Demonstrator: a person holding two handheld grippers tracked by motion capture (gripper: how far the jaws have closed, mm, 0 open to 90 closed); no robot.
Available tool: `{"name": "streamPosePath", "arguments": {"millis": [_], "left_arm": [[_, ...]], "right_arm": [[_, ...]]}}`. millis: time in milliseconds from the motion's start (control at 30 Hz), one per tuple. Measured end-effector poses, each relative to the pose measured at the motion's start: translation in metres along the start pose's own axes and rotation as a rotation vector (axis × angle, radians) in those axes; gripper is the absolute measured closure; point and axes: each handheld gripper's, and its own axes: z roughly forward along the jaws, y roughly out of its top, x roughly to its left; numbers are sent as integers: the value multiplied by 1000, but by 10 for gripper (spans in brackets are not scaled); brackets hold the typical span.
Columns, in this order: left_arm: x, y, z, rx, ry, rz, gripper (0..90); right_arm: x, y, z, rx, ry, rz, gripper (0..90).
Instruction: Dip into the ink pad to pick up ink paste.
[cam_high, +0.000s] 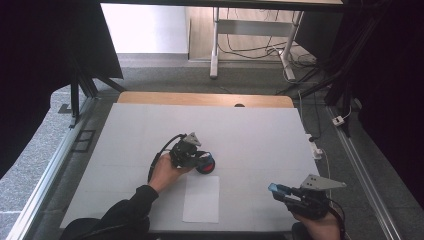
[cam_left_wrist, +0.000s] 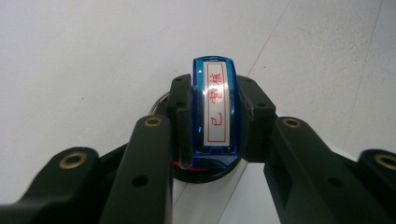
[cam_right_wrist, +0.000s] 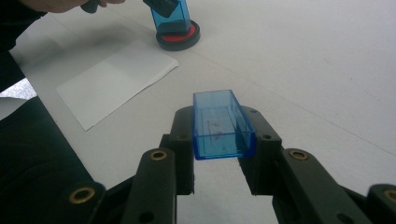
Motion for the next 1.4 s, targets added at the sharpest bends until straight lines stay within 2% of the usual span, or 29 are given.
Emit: {"name": "streamPosePath", "arguments": {"millis": [167, 367, 767, 1400], "left_arm": [[-3, 1, 0, 3, 13, 21, 700], [-5, 5, -7, -21, 4, 30, 700], [-13, 7, -29, -69, -43, 25, 700], [-24, 1, -66, -142, -113, 52, 701]], "right_arm": [[0, 0, 0, -1, 0, 0, 686], [0, 0, 0, -3, 3, 1, 686], [1, 0, 0, -1, 3, -6, 686], [0, 0, 0, 7, 11, -6, 686]]}}
